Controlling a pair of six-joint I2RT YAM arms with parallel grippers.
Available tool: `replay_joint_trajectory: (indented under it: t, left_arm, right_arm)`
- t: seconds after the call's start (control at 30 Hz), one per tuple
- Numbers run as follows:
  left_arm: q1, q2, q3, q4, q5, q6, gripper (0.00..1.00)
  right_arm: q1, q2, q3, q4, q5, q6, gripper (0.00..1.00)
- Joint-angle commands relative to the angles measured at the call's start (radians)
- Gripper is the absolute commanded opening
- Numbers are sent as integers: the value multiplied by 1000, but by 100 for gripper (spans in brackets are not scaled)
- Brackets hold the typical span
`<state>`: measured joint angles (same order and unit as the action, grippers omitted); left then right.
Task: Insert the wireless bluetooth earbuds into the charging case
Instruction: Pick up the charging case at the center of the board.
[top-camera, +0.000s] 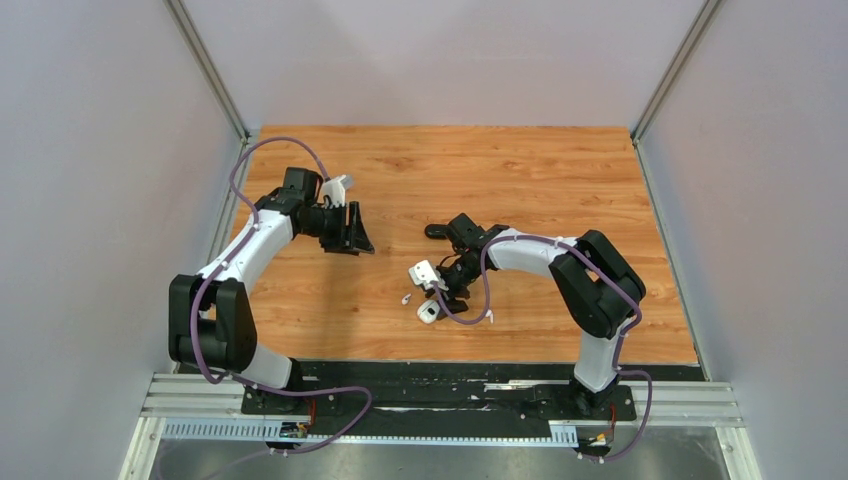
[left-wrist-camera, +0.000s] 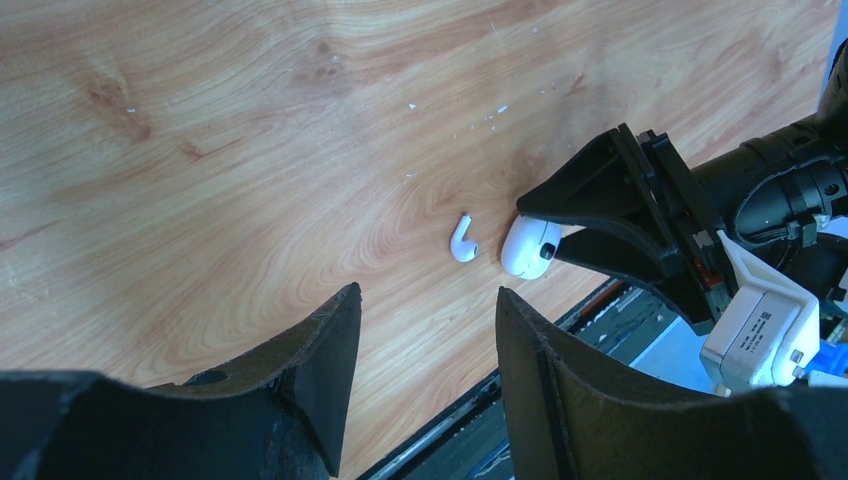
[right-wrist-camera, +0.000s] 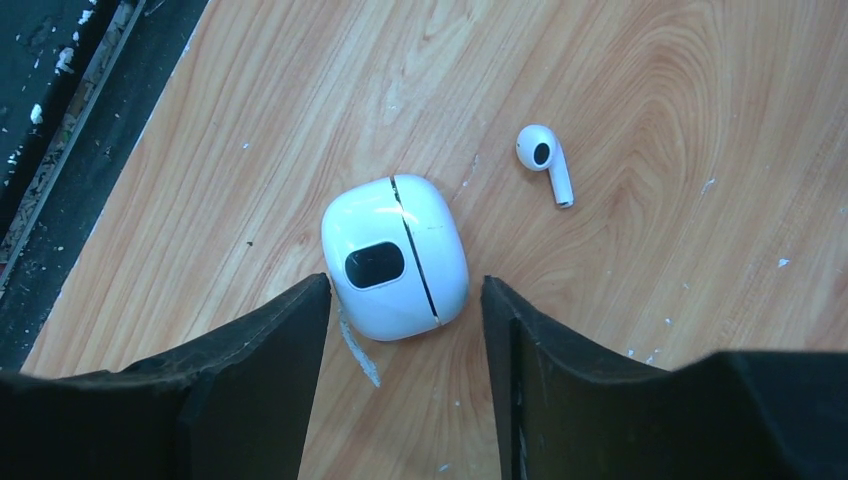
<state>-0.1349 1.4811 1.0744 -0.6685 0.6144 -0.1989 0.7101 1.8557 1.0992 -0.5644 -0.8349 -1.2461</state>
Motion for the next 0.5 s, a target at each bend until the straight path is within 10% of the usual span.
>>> replay_joint_trajectory:
  t: [0.0,0.23,0.47]
  left_arm:
    - [7,-3,19,24,25,-20,59]
    - [8,5,7,33,31,-26,59]
    - [8,20,-4,27,43,-16,59]
  right_arm:
    - [7,-10,-1,-12,-72,-4,55]
    - [15,3,-23,-13,-75,-14,45]
    - [30,-13,-54,22,-89,-4,60]
